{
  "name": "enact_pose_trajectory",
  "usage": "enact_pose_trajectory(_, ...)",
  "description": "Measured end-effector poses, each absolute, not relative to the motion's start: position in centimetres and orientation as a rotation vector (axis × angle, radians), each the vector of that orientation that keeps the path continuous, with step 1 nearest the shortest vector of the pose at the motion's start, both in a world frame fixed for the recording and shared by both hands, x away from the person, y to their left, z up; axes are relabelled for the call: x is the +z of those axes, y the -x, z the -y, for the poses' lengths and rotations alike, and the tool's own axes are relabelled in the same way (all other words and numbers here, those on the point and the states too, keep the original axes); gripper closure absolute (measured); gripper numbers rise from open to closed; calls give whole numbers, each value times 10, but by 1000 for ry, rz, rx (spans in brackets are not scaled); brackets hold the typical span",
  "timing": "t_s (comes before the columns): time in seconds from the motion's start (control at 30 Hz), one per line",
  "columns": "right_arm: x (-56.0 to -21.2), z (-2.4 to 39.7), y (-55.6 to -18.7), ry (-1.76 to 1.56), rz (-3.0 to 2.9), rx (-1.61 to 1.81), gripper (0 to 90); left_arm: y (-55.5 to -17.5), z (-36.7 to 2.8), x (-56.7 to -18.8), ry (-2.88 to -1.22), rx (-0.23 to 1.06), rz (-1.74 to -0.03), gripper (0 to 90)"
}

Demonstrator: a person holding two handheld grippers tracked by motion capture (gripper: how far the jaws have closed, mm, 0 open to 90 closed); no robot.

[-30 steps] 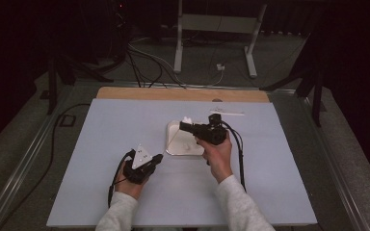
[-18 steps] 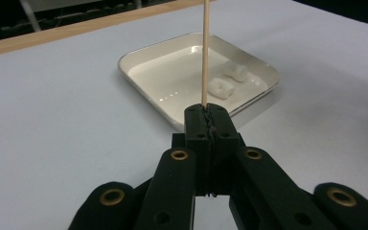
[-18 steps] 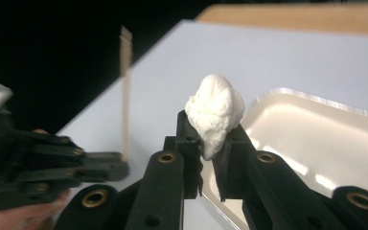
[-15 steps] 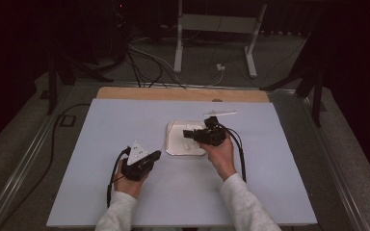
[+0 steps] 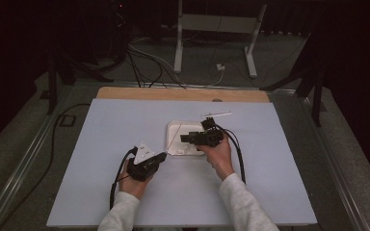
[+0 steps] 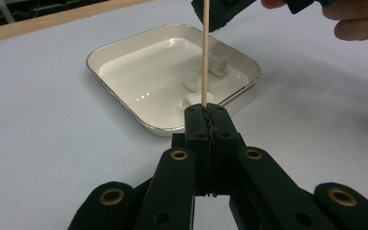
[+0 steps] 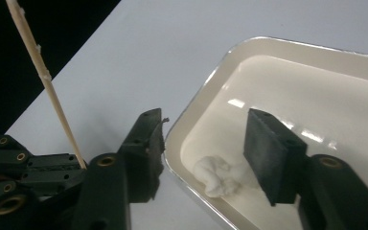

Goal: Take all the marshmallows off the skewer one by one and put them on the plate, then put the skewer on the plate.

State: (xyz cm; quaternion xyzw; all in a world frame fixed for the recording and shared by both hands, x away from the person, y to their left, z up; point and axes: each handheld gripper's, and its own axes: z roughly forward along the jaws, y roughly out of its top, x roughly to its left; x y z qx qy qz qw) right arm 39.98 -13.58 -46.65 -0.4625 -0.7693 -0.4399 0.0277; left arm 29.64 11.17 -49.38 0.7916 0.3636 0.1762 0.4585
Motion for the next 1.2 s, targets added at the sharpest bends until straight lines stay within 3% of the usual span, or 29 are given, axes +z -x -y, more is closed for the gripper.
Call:
enact_pose_trajectory(0.3,-469,151,-389,1396,2348,-1408,313,-301,-107,-490,-1928,406,-945,900)
enact_pose_trajectory(0.5,-453,158,-370,1345,2438,-1508,145,-308,-100,-487,-1896,368,-988,900)
enact_pose_trajectory(0.73,-441,169,-352,1283,2489,-1608,27,-321,-91,-473,-1868,368,-995,900)
enact_pose_trajectory(1.2,-444,201,-333,1296,2568,-1675,27,-350,-81,-466,-1857,348,-1070,900)
